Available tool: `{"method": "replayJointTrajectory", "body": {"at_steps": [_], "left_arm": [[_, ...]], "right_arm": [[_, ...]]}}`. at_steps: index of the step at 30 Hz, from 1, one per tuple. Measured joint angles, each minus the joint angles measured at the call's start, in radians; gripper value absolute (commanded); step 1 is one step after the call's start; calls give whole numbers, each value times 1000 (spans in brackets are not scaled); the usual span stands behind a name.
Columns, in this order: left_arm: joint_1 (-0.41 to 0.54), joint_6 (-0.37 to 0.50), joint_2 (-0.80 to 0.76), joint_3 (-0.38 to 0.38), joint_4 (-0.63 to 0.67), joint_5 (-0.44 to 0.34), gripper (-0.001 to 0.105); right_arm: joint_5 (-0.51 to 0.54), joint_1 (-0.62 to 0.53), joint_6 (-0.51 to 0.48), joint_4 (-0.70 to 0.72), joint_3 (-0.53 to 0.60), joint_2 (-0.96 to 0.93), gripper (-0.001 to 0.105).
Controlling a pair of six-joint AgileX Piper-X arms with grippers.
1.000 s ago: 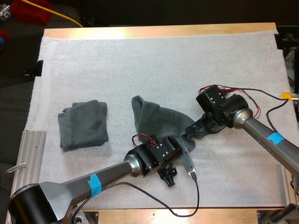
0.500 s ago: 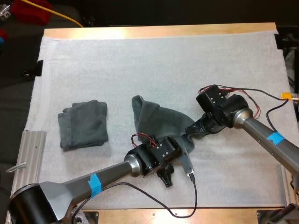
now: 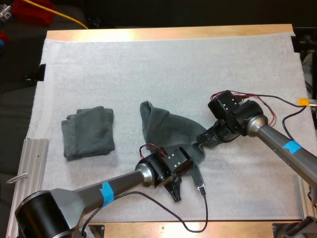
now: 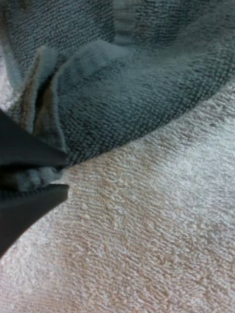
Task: Pick towel from pile, fold and stack
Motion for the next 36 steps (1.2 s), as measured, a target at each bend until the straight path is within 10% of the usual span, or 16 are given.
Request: {"method": "replayJointTrajectory", "body": {"at_steps": [5,36], "left_arm": [[0,0,8,-10,15,-9,0],[57,40,-176,-165,330,-49,0]], "right_arm": [[0,0,0,0,0,0,1],[-9,0,11,17,0,-227,1]]}}
